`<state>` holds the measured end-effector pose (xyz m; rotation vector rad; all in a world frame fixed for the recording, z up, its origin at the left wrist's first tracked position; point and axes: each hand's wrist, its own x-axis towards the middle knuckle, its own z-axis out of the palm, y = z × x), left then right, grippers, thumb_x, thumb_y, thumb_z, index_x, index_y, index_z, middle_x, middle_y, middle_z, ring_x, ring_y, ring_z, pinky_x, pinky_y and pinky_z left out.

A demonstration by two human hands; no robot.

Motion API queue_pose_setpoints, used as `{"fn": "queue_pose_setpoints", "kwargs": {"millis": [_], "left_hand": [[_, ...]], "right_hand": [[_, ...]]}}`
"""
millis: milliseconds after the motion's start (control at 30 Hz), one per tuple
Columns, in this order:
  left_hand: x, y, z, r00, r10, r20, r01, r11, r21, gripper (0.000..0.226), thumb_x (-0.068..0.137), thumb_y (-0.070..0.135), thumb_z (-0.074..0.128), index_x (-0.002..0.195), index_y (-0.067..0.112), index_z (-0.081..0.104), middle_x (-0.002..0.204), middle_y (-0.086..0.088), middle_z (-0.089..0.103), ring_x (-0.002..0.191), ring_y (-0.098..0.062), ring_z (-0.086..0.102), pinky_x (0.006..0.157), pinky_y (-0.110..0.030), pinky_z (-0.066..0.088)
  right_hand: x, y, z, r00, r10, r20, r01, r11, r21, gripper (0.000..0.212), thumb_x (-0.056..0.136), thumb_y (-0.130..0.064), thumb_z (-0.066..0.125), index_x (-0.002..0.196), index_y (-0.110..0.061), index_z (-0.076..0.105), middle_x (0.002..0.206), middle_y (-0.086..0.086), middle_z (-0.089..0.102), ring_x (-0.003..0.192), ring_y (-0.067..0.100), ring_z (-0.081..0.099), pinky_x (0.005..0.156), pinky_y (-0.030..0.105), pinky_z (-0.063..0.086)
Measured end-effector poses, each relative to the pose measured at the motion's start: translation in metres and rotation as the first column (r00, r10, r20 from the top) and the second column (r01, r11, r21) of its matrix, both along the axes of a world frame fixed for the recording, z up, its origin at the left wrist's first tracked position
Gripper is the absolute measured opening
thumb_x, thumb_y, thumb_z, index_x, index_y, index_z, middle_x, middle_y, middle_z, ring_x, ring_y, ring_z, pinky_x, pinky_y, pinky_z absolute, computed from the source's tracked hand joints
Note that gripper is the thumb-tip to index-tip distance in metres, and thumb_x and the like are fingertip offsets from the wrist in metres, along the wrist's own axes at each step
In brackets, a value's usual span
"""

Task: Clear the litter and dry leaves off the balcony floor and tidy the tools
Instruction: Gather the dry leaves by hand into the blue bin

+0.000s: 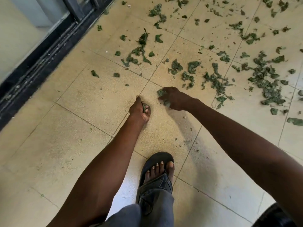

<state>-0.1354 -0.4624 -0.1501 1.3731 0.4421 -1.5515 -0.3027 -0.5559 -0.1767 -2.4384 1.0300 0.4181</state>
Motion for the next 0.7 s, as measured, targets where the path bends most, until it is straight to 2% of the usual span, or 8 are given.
{"fn": "queue_pose_setpoints", "kwargs": {"millis": [100, 233, 300, 400, 467, 500, 600, 700], "left_hand": [[-0.013, 0.002, -0.002, 1.0, 0.005, -0.008, -0.005, 1.0, 0.03, 0.04, 0.096, 0.045, 0.056, 0.073, 0.014, 0.046, 0.052, 0.001, 0.042, 0.028, -0.007, 0.039, 0.03, -0.012, 0.03], [-0.032, 0.003, -0.003, 0.997, -0.082, -0.015, 0.082, 0.997, 0.01, 0.041, 0.095, 0.046, 0.057, 0.073, 0.013, 0.046, 0.049, 0.0, 0.042, 0.028, -0.007, 0.035, 0.028, -0.012, 0.023], [-0.037, 0.004, -0.003, 0.991, -0.134, 0.004, 0.133, 0.991, 0.02, 0.042, 0.095, 0.048, 0.057, 0.073, 0.013, 0.048, 0.048, 0.001, 0.041, 0.028, -0.006, 0.033, 0.028, -0.012, 0.02], [-0.048, 0.005, 0.002, 0.976, -0.219, 0.025, 0.218, 0.975, 0.037, 0.047, 0.094, 0.055, 0.052, 0.076, 0.012, 0.051, 0.051, 0.001, 0.038, 0.029, -0.007, 0.03, 0.031, -0.011, 0.02], [-0.055, 0.003, 0.002, 0.962, -0.266, 0.056, 0.263, 0.964, 0.05, 0.051, 0.095, 0.058, 0.048, 0.08, 0.01, 0.054, 0.055, 0.0, 0.038, 0.03, -0.007, 0.03, 0.032, -0.011, 0.02], [-0.059, 0.003, 0.004, 0.957, -0.281, 0.074, 0.277, 0.959, 0.051, 0.052, 0.095, 0.059, 0.047, 0.081, 0.01, 0.056, 0.054, -0.001, 0.04, 0.03, -0.007, 0.031, 0.033, -0.011, 0.021], [-0.07, 0.001, 0.009, 0.964, -0.26, 0.055, 0.262, 0.964, -0.043, 0.048, 0.097, 0.054, 0.047, 0.084, 0.011, 0.062, 0.055, -0.003, 0.058, 0.041, -0.012, 0.054, 0.042, -0.017, 0.044], [-0.073, -0.002, 0.012, 0.974, -0.226, 0.023, 0.227, 0.966, -0.121, 0.058, 0.096, 0.059, 0.043, 0.096, 0.005, 0.066, 0.092, -0.015, 0.069, 0.091, -0.027, 0.066, 0.095, -0.039, 0.051]], "right_hand": [[-0.017, 0.02, -0.001, 0.992, -0.06, 0.109, 0.077, 0.983, -0.166, 0.034, 0.087, -0.002, 0.053, 0.118, -0.006, 0.067, 0.13, 0.018, 0.056, 0.118, 0.033, 0.055, 0.096, 0.042, 0.049], [-0.045, 0.036, -0.004, 0.98, -0.132, 0.151, 0.165, 0.958, -0.237, 0.029, 0.088, -0.003, 0.048, 0.107, -0.003, 0.07, 0.114, 0.017, 0.064, 0.102, 0.034, 0.062, 0.084, 0.04, 0.053], [-0.054, 0.035, -0.003, 0.917, -0.32, 0.24, 0.365, 0.915, -0.172, 0.028, 0.084, 0.001, 0.053, 0.103, -0.004, 0.073, 0.108, 0.014, 0.068, 0.097, 0.03, 0.065, 0.081, 0.031, 0.052], [-0.058, 0.039, 0.017, 0.478, -0.751, 0.456, 0.79, 0.595, 0.151, 0.028, 0.075, 0.005, 0.062, 0.096, -0.004, 0.078, 0.095, 0.01, 0.075, 0.074, 0.015, 0.066, 0.075, 0.026, 0.051], [-0.045, 0.054, 0.034, 0.132, -0.867, 0.481, 0.79, 0.385, 0.476, 0.023, 0.075, 0.006, 0.067, 0.094, -0.003, 0.077, 0.087, 0.01, 0.075, 0.052, 0.005, 0.062, 0.059, 0.026, 0.053], [-0.033, 0.066, 0.043, 0.072, -0.882, 0.466, 0.761, 0.351, 0.546, 0.021, 0.078, 0.006, 0.068, 0.095, -0.003, 0.076, 0.087, 0.008, 0.075, 0.048, 0.003, 0.061, 0.051, 0.022, 0.052], [0.001, 0.099, 0.063, 0.282, -0.808, 0.518, 0.729, 0.532, 0.432, 0.025, 0.083, 0.008, 0.058, 0.092, -0.005, 0.077, 0.091, 0.004, 0.074, 0.063, 0.008, 0.065, 0.06, 0.019, 0.053], [0.011, 0.107, 0.071, 0.63, -0.647, 0.431, 0.573, 0.761, 0.305, 0.021, 0.079, 0.009, 0.046, 0.078, 0.0, 0.065, 0.084, 0.013, 0.067, 0.076, 0.024, 0.059, 0.067, 0.032, 0.043]]}}
